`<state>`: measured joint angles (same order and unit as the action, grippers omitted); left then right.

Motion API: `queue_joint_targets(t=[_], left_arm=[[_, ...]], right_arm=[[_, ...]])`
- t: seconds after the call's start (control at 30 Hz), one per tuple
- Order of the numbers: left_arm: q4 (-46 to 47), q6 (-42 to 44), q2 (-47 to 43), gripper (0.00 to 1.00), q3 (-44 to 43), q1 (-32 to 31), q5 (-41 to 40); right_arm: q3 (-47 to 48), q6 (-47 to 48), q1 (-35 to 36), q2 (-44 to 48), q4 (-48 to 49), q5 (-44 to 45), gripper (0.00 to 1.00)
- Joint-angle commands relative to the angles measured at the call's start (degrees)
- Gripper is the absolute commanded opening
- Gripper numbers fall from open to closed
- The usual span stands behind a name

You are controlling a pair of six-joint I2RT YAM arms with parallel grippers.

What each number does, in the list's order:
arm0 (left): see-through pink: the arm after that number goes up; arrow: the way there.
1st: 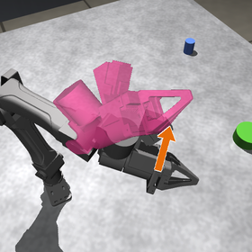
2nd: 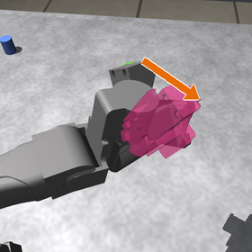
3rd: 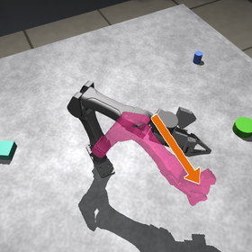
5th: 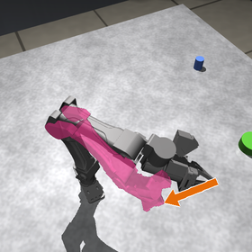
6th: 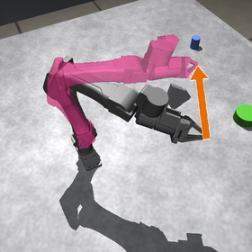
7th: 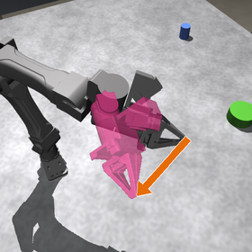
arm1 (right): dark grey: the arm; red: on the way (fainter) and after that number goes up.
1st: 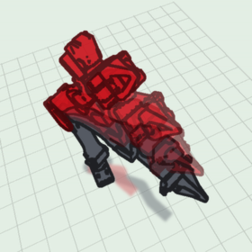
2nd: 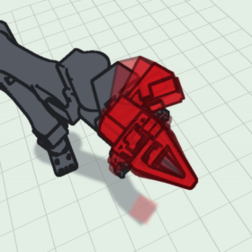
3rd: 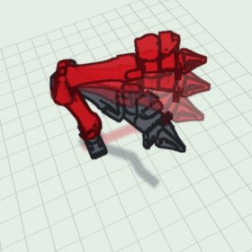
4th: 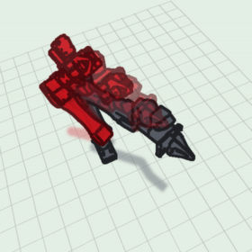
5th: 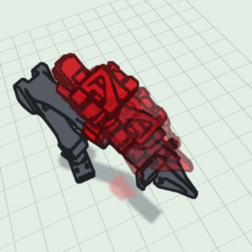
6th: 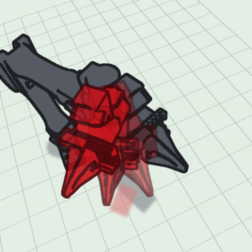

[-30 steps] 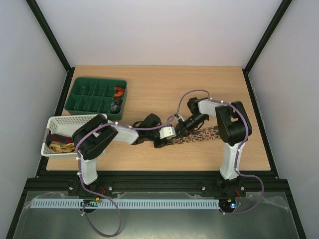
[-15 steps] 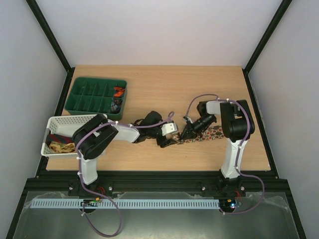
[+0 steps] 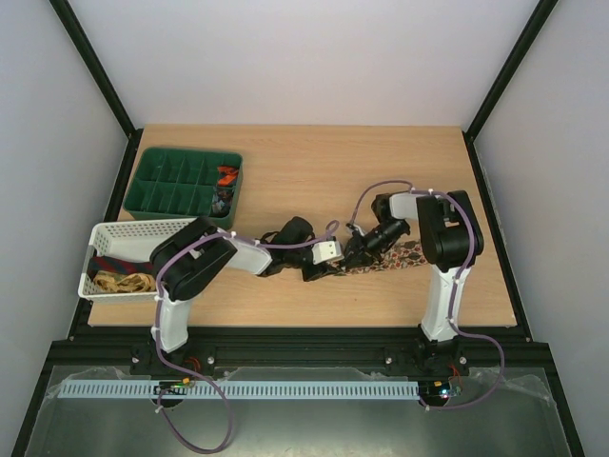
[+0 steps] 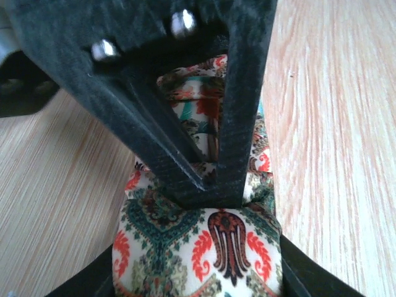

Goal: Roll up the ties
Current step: Roll the tie at the center of the board.

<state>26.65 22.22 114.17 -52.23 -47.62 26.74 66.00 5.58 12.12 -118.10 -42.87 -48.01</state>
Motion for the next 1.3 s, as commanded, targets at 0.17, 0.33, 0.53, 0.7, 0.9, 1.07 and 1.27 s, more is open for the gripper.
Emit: queue_joint_targets(t=[0.17,0.33,0.53,0.7,0.9,1.07,1.27], left_arm=[[-8.6,1.3,-2.1,0.4,3.5,0.2,-3.0],[-10.1,-0.5,-2.1,0.4,3.0,0.2,-3.1],[-10.5,-1.2,-2.3,0.4,2.7,0.1,-3.1],[-10.5,-0.6,-2.7,0.44,2.8,0.2,-2.5],[-7.1,-1.9,-4.1,0.66,1.2,0.4,-0.8],[-2.4,-4.8,-3.3,0.75,-1.8,0.4,0.1],[1.2,-5.3,-0.7,0.77,-2.1,-0.3,-0.4]], right_arm=[[1.4,4.1,-0.3,5.5,-2.7,2.1,0.48],[2.1,3.4,3.5,7.2,-3.9,-1.3,0.5],[1.9,2.6,5.4,5.3,-2.7,1.1,0.41],[2.9,2.4,4.4,2.1,-2.3,6.6,0.07],[2.8,4.4,0.5,-1.7,-3.9,9.6,0.01],[1.8,5.9,-2.6,-4.6,-4.5,12.8,0.01],[0.6,5.4,-3.0,-4.5,-2.8,15.2,0.01]])
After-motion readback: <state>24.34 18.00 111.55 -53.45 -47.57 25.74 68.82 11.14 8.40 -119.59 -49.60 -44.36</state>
